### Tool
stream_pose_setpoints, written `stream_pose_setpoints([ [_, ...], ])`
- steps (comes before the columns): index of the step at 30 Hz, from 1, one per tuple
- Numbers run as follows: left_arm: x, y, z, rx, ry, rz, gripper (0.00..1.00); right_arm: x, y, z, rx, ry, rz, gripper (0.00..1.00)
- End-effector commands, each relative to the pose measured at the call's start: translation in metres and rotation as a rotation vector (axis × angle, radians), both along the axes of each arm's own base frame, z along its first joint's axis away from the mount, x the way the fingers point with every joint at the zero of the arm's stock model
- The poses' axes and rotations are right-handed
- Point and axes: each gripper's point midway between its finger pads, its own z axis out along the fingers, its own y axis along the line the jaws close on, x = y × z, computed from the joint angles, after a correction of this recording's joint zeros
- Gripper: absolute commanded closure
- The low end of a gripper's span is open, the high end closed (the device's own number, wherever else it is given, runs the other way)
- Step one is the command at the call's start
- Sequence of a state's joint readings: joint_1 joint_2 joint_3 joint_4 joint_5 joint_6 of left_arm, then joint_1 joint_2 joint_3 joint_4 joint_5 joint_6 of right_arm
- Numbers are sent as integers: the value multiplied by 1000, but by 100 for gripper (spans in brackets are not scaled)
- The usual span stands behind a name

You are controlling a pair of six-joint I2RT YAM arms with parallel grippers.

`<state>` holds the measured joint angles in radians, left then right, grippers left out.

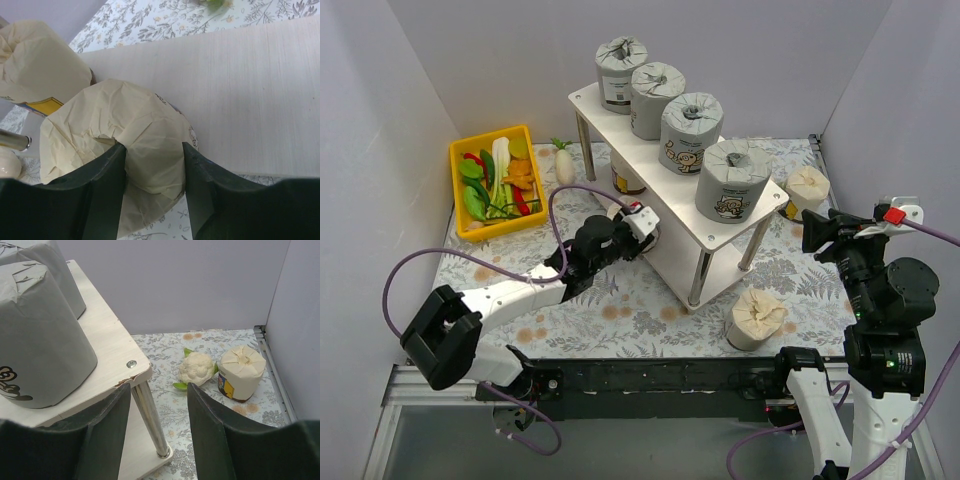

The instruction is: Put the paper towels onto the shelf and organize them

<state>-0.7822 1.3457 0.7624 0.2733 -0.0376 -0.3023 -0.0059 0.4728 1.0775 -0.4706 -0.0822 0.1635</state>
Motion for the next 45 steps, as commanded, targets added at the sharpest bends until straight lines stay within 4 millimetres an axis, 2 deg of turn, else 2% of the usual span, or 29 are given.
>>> stream_pose_setpoints([
  [1, 19, -11, 64, -138, -163, 27, 48, -8, -3, 22, -13, -73, -18, 43],
  [2, 20, -11, 65, -143, -163, 34, 34, -8, -4, 22, -11, -73, -21, 43],
  [3, 21, -11, 66, -148, -162, 38, 30, -8, -4, 21, -12, -72, -24, 43],
  [7, 16, -5, 82, -196, -159, 57, 19, -7, -3, 22, -13, -70, -18, 43],
  [8, 13, 4, 99, -241, -182, 83, 18, -8, -3, 22, -13, -70, -16, 43],
  [9, 9, 8, 99, -266, -174, 95, 16, -7, -3, 21, -13, -67, -16, 43],
  [11, -1, 19, 113, -319, -168, 110, 16, -6, -3, 19, -14, -64, -15, 43],
  [12, -3, 25, 104, -313, -128, 137, 16, -5, -3, 17, -13, -60, -13, 43],
  [14, -6, 38, 99, -373, -48, 218, 18, -6, -2, 17, -13, -60, -12, 43],
  [15, -10, 42, 80, -364, 16, 241, 19, -5, -3, 16, -13, -58, -13, 43],
  [18, -25, 44, 54, -426, 153, 256, 26, -6, -3, 16, -13, -61, -15, 43],
  [19, -29, 45, 42, -466, 221, 285, 32, -6, -3, 17, -15, -61, -13, 43],
  [23, -34, 45, 23, -504, 310, 316, 36, -8, 0, 19, -10, -68, 2, 43],
  [27, -24, 49, 14, -519, 306, 387, 36, -7, 2, 19, -3, -66, 11, 43],
  [28, -18, 49, 3, -495, 316, 418, 35, -7, 2, 19, -3, -66, 9, 43],
  [30, -11, 43, 3, -483, 311, 420, 34, -7, 1, 19, -4, -66, 5, 43],
  [31, -6, 41, -6, -461, 320, 435, 34, -8, 1, 20, -3, -69, 3, 43],
  [37, 18, 31, -6, -462, 269, 470, 34, -7, -1, 21, -7, -68, -8, 43],
  [38, 24, 30, -14, -441, 266, 497, 35, -7, -2, 21, -9, -68, -11, 43],
  [39, 28, 28, -9, -452, 252, 499, 35, -7, -3, 21, -10, -68, -14, 43],
  [44, 47, 21, -15, -434, 199, 517, 35, -6, -3, 22, -10, -71, -16, 43],
  [45, 51, 20, -22, -419, 200, 520, 35, -6, -3, 22, -11, -73, -18, 43],
])
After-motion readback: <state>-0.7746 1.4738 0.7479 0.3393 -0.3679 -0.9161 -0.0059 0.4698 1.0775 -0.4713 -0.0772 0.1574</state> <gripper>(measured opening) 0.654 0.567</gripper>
